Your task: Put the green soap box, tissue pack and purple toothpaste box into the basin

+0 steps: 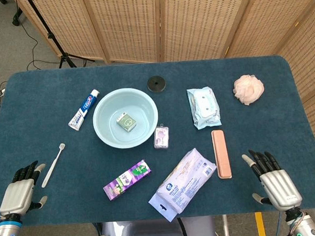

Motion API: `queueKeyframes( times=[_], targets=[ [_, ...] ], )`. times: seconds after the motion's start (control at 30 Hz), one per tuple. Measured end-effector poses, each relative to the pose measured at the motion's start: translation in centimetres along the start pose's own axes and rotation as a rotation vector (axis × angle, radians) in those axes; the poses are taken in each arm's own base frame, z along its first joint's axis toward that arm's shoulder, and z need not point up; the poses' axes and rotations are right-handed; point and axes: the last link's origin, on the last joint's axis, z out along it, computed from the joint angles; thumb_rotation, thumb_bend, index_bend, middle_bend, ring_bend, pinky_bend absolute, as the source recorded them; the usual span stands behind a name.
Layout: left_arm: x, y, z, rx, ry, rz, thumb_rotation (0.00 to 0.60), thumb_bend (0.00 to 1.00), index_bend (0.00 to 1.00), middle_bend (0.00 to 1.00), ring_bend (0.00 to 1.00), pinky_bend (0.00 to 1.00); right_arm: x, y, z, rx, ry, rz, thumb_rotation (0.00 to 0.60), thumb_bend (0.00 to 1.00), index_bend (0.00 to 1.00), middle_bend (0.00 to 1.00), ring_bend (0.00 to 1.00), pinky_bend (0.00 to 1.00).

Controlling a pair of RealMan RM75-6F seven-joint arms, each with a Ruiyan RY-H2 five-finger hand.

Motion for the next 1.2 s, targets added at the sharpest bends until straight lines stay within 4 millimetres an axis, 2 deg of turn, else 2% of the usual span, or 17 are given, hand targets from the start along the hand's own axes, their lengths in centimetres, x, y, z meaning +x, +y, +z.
queueKeyframes(
  times=[0.33,0.57,0.8,1.2],
  targets=[
    [-0.8,-0.3,0.4,0.012,-0.036,0.006,0.6,0.27,0.08,0.0,0.0,0.0,0.1,-3.5,2.8,0.205,-0.053,0.084,0.6,0.05,0.0,0.0,0.0,0.0],
    [-1.1,-0.8,0.9,0.035,-0.043,0.005,0.6,0.27,0.08,0.0,0.0,0.0,-0.8,-5.4,5.3,0.304,-0.155,0.106,0.6,0.05,0.0,0.0,0.0,0.0],
    [-1.6,-1.2,1.3,0.057,-0.061,0.004,0.6,0.27,0.08,0.0,0.0,0.0,-2.1,-7.2,7.7,0.375,-0.186,0.09,0.6,0.05,0.0,0.0,0.0,0.0],
    [-2.4,-1.7,1.8,0.079,-0.096,0.001,0.6,0.27,0.08,0.0,0.0,0.0,-2.1,-10.0,10.6,0.434,-0.166,0.093,0.6,0.05,0.0,0.0,0.0,0.0]
  ],
)
